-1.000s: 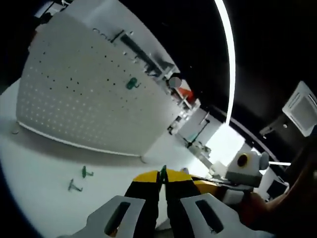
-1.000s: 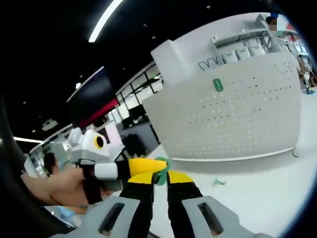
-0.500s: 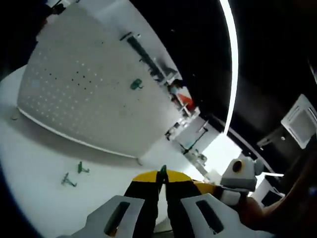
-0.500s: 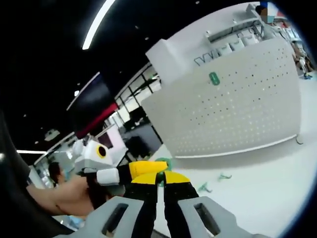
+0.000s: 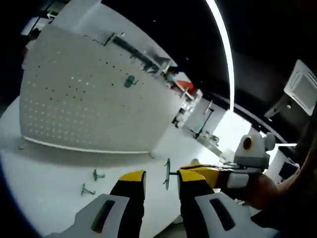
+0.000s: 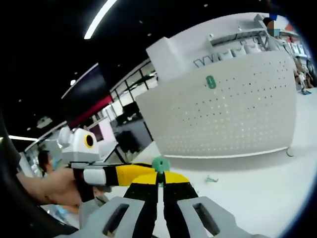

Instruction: Insert the hook assembly into the mounting plate slot until the hook locks in place.

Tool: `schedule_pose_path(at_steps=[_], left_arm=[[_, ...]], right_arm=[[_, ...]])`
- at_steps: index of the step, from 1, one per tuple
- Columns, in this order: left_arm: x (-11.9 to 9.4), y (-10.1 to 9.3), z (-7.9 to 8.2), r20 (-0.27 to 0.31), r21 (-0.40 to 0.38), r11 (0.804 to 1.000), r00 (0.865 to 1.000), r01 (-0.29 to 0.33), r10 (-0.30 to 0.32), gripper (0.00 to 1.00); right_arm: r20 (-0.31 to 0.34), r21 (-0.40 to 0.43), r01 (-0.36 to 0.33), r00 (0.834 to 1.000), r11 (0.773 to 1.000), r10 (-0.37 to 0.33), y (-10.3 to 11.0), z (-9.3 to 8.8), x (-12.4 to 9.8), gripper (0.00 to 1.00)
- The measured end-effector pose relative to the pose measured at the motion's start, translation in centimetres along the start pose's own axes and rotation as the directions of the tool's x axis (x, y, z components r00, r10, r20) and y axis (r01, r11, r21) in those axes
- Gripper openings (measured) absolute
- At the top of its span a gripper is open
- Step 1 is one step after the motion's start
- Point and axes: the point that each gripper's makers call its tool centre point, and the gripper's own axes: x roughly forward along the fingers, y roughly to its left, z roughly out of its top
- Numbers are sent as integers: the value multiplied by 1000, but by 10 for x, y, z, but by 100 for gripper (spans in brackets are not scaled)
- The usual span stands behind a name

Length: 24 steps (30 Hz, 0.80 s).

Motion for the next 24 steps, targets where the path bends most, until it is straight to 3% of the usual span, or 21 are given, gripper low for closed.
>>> schedule_pose_path(at_steps=[3, 7, 24], left_arm=[[1, 1, -8, -46, 83, 997, 999, -9, 13, 35], [5, -3, -12, -64, 113, 994, 998, -5, 12, 33], [5, -7, -10, -66, 106, 994, 998, 32, -25, 10]], right_arm=[[4, -15, 8, 1000, 1000, -8, -3, 5, -2, 0], [4, -24, 2, 1000, 1000, -1, -2, 8, -2, 0], [-13, -74, -47, 999, 996, 46, 16, 6, 4, 0]])
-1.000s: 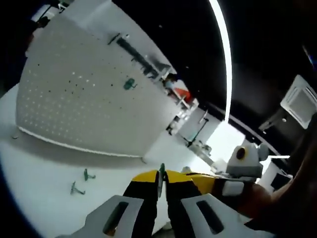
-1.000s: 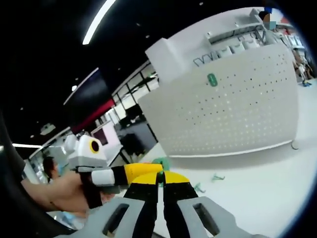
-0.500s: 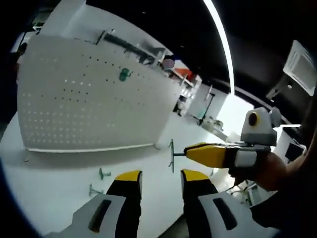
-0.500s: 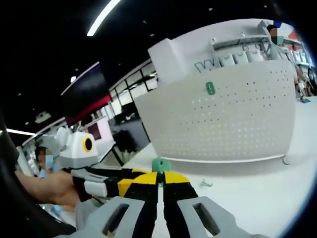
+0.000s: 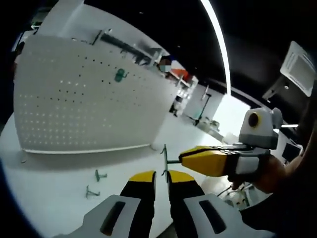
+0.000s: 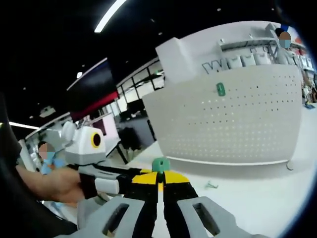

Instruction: Insert the hook assembly into the mounting plate slot until the hook locks in place.

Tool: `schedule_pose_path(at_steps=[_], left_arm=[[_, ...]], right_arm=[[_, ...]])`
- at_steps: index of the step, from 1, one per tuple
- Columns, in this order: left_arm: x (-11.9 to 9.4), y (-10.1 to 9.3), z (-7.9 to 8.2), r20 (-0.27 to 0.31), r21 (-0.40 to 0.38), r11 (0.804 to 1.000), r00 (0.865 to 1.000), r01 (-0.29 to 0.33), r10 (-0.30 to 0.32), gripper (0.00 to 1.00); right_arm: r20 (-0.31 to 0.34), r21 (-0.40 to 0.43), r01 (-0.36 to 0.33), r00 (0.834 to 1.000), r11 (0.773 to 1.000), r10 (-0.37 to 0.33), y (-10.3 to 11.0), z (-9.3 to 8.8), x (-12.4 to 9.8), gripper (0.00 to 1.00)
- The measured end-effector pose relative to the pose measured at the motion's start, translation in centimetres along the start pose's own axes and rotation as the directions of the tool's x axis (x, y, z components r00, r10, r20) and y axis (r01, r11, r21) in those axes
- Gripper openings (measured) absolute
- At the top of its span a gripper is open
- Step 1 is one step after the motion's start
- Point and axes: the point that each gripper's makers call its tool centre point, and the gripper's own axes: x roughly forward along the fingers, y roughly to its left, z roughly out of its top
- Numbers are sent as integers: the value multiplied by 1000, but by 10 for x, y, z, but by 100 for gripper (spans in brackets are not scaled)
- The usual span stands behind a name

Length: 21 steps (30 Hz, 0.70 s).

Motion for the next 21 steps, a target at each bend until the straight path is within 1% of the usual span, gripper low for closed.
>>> schedule_pose_path(at_steps=[2, 7, 12, 21], left_arm=[[0, 0, -1, 0, 0, 1000, 1000, -4, 4, 10], [0, -4, -1, -4, -1, 1000, 1000, 16, -16, 5], [0, -3, -2, -7, 20, 1000, 1000, 10, -10, 4], [-1, -3, 3, 11, 0, 1000, 1000, 6, -6, 2]], right_arm=[[-3, -7, -2, 1000, 1000, 2, 0, -1, 0, 0], [-9, -25, -6, 1000, 1000, 5, 1, -1, 0, 0], [-19, -38, -9, 1000, 999, 8, 2, -2, 1, 0], [-14, -54, -11, 1000, 998, 11, 2, 2, 1, 1]])
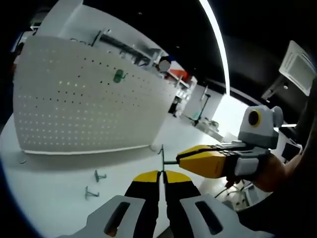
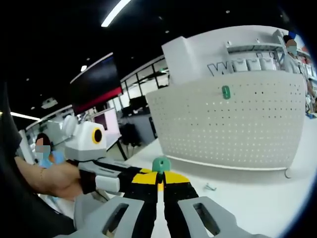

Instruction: Insert the hook assembly into the mounting plate slot until the hook locks in place.

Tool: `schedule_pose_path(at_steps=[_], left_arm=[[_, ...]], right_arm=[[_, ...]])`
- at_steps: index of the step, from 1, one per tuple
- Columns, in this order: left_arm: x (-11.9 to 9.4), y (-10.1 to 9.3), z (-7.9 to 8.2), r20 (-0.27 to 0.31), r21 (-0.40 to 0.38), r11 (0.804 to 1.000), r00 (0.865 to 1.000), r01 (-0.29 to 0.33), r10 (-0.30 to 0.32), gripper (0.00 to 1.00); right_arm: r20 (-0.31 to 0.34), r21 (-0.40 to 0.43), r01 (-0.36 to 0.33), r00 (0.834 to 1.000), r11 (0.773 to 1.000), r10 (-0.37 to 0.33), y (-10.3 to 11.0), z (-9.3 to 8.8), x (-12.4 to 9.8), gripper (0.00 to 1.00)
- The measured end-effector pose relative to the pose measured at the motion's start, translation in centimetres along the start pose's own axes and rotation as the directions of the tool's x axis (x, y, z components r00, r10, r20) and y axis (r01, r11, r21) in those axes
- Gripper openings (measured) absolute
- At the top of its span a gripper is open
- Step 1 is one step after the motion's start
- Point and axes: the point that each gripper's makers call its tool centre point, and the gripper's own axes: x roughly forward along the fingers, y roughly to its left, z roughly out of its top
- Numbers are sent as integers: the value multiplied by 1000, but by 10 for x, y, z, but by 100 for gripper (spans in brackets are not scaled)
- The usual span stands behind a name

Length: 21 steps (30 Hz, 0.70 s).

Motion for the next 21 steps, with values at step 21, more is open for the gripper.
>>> schedule_pose_path(at_steps=[21], left_arm=[[-1, -9, 14, 58, 83, 997, 998, -9, 4, 2]], right_arm=[[51, 53, -17, 999, 998, 14, 5, 14, 1, 6]])
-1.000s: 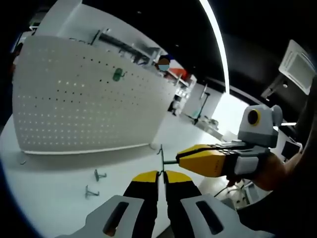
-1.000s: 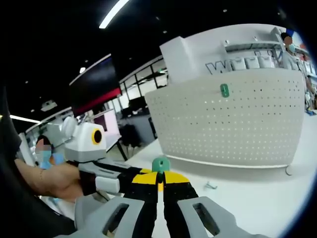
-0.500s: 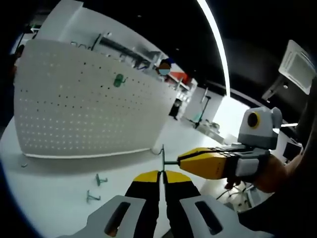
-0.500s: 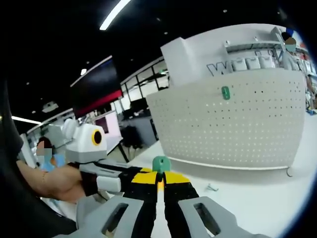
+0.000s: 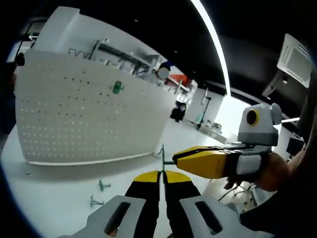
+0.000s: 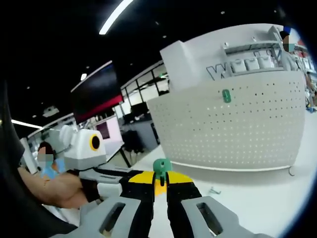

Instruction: Insert the hook assembly into the mounting plate slot until the hook locks in place.

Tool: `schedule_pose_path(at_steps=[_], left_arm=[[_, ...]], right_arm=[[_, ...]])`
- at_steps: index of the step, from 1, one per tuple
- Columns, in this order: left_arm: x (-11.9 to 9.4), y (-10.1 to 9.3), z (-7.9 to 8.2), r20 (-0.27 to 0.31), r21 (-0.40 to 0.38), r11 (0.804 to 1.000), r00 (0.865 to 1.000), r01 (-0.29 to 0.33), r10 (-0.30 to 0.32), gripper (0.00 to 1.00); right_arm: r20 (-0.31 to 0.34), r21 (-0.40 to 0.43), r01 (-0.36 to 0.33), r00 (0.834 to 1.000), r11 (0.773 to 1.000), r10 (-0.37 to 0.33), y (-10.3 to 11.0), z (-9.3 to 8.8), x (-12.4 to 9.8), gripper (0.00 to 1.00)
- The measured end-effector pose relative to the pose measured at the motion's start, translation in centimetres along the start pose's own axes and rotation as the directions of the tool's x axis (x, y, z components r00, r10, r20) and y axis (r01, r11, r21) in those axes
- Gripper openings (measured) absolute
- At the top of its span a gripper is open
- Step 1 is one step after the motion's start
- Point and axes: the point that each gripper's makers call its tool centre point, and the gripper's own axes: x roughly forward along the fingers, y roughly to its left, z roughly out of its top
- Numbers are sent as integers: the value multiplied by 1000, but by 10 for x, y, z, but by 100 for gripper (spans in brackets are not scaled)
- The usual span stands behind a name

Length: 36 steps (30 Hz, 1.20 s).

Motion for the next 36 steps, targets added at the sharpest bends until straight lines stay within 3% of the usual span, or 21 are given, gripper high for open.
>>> schedule_pose_path(at_steps=[14, 24, 32, 36], left_arm=[[-3, -4, 7, 14, 52, 999, 1000, -8, 7, 2], [-5, -3, 7, 12, 64, 998, 1000, 6, -7, 4], [-8, -6, 5, 2, 180, 983, 1000, 16, -17, 5], [-9, -8, 5, 10, 163, 986, 1000, 26, -28, 6]], right_arm=[[20, 34, 8, 1000, 999, -8, -2, 5, 2, 2], [17, -26, 13, 1000, 1000, -13, 2, 5, 1, 0], [7, -31, 0, 1000, 1000, 1, 5, 3, 1, 0], [10, -26, 0, 1000, 1000, 0, 5, 3, 0, 0]])
